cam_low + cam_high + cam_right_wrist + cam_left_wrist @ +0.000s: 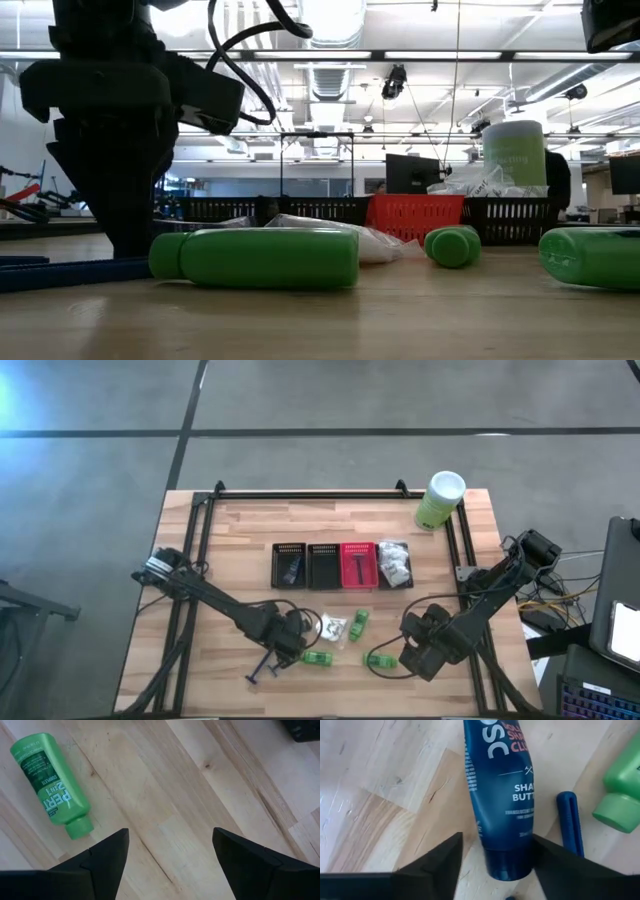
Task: Pick & Place Travel size toiletries
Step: Put the blue shave cream into the left black basket
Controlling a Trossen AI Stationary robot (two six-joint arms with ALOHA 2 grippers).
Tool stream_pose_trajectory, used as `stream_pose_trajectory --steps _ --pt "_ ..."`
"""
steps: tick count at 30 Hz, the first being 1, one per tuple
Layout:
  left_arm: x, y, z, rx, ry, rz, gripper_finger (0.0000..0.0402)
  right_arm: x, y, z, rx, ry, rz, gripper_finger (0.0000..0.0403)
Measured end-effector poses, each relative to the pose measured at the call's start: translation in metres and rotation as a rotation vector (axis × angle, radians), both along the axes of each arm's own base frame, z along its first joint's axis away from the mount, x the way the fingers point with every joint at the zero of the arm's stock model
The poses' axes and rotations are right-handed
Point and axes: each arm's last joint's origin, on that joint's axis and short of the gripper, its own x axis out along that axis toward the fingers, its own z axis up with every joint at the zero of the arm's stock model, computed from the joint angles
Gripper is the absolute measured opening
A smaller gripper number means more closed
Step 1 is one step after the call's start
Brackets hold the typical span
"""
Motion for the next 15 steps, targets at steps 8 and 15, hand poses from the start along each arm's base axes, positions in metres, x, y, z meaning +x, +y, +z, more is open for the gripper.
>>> stream_pose_trajectory --steps 8,15 --pt "0.004 0.003 0.006 0.005 0.001 -0.062 0.0125 0.000 0.000 0.000 -0.001 0.000 0.000 0.0253" --pt "0.006 0.018 0.024 0.071 0.116 -0.148 0.0125 0.002 -0.001 0.000 0.003 -0.003 -0.015 0.0233"
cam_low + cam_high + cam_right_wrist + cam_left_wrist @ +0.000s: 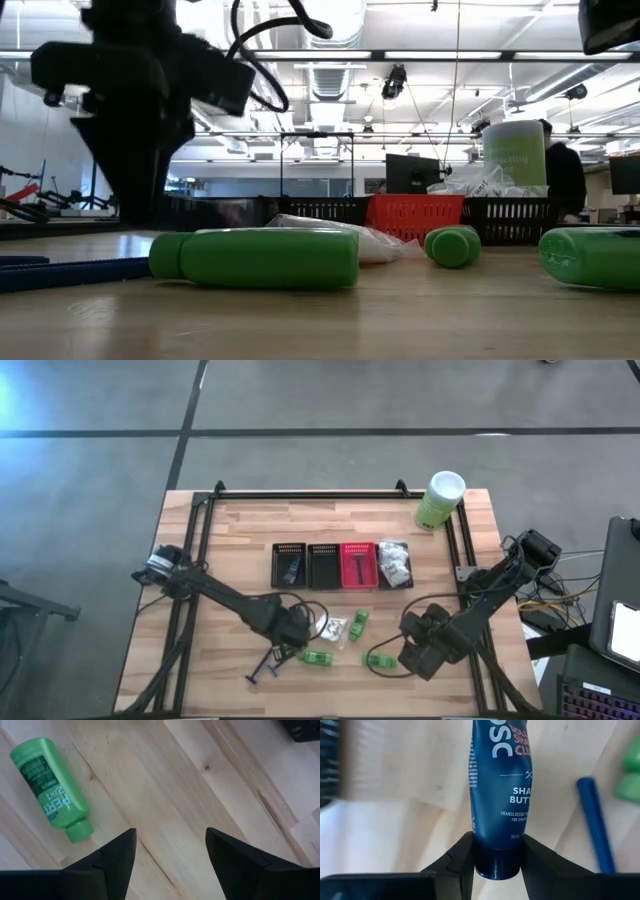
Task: Pick & Place Travel size toiletries
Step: Put the blue shave cream into the left black basket
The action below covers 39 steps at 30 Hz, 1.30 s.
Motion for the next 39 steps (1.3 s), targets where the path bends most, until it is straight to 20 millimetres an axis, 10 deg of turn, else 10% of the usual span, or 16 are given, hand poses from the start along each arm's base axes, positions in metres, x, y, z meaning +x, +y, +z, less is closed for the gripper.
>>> stream_pose_trajectory --steps 17,28,39 --pt "-0.010 0.033 0.063 0.393 0.306 -0.524 0.0133 0.040 -0.028 0.006 0.065 -0.107 0.039 0.0243" --pt "-0.042 0.053 0.126 0.480 0.081 -0.695 0.0133 0.055 -0.055 0.019 0.071 -0.183 0.042 0.0241" --pt "-0.042 0.066 0.118 0.688 0.250 -1.118 0.0133 0.093 -0.101 0.051 0.206 -0.513 0.018 0.0215"
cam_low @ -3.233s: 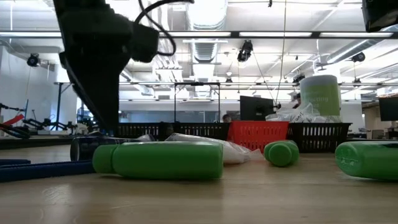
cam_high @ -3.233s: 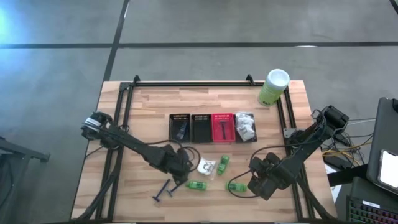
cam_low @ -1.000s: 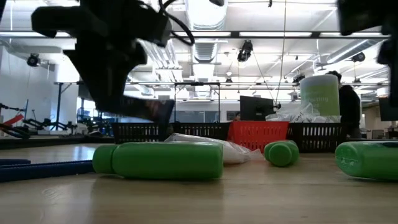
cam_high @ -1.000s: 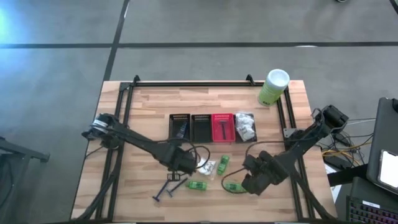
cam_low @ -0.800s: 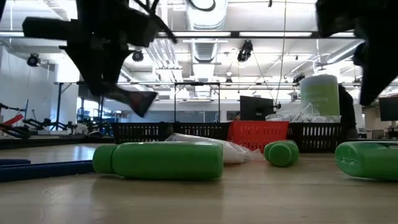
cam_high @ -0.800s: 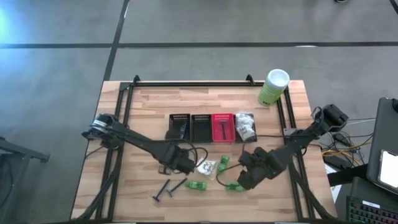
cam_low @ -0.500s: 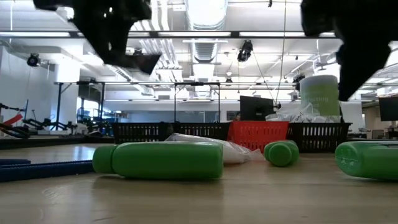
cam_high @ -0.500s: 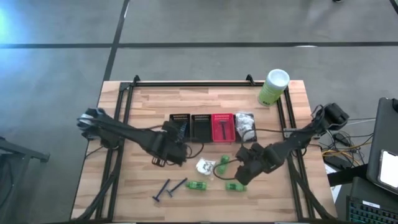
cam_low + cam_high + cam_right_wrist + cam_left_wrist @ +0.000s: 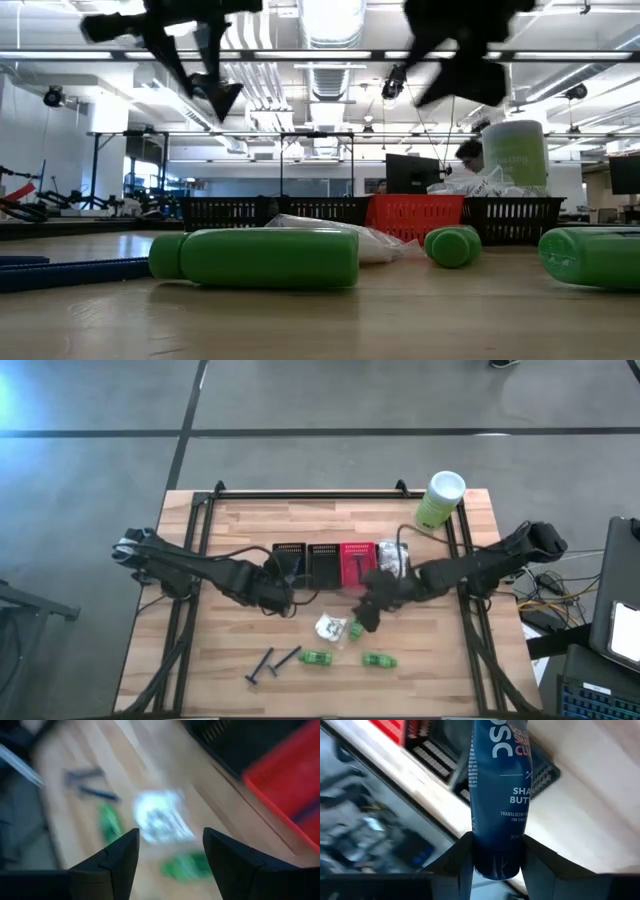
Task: Pick & Place Travel size toiletries
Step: Put the blue shave cream into the left black basket
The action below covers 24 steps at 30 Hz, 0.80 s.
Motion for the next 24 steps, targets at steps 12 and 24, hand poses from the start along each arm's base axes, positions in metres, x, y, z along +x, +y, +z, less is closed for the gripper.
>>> stream_pose_trajectory --steps 12,24 --pt "0.009 -0.006 0.029 0.161 -0.269 -0.124 0.0133 0.031 -0.039 0.031 0.177 -0.377 -0.067 0.0236" --pt "0.002 0.027 0.000 0.107 -0.050 -0.128 0.0133 0.031 -0.044 0.030 0.165 -0.365 -0.065 0.0254"
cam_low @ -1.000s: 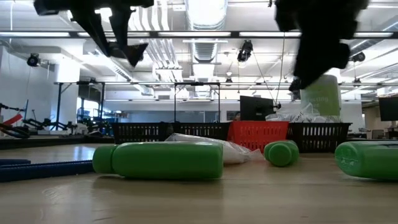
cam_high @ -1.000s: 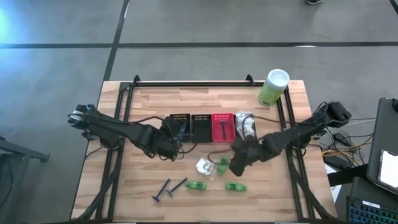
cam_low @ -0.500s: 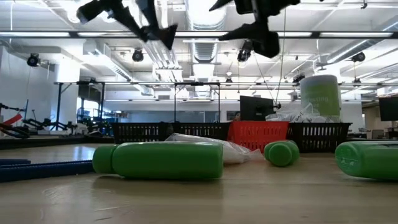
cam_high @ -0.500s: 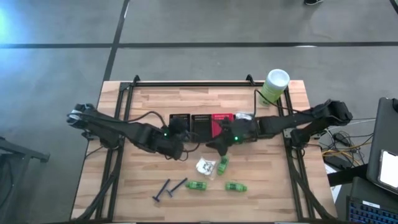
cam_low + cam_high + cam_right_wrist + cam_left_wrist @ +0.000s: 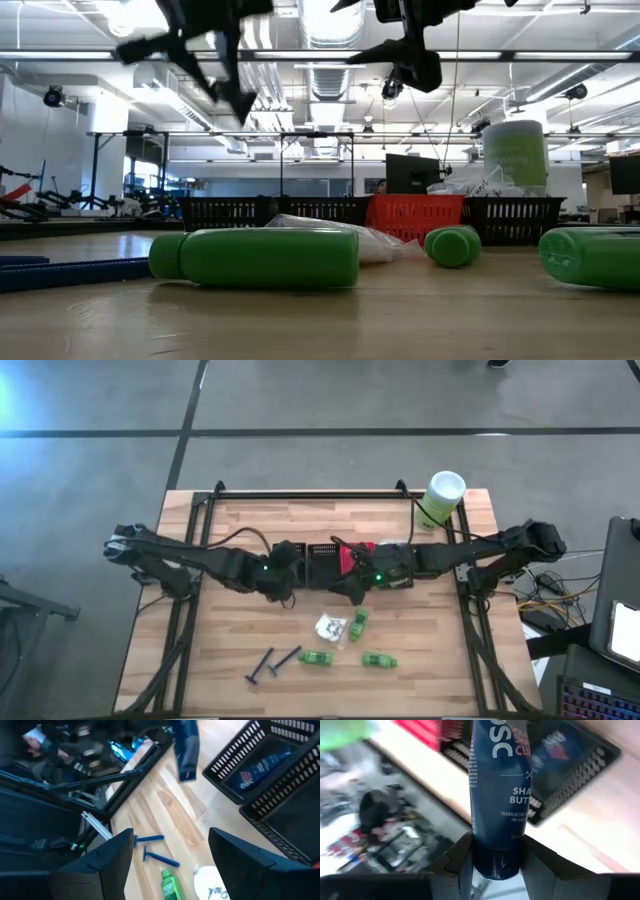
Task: Pick & Place Travel size toiletries
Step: Put the blue shave cream into the left black basket
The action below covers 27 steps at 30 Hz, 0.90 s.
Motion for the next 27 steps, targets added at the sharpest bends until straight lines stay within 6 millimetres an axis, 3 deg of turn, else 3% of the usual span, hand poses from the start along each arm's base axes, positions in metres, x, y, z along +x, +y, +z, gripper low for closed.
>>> stream_pose_trajectory --steps 5,16,27 --pt "-0.002 0.026 -0.029 0.013 0.133 0.043 0.0133 -0.001 0.001 -0.001 0.013 0.015 0.026 0.0242" --pt "0.013 0.043 -0.064 0.014 0.262 -0.028 0.0133 -0.001 0.002 -0.001 0.040 0.019 0.037 0.0220" --pt "0.020 0.051 -0.079 -0.042 0.323 -0.049 0.0143 -0.003 0.002 -0.005 0.079 0.068 0.029 0.0240"
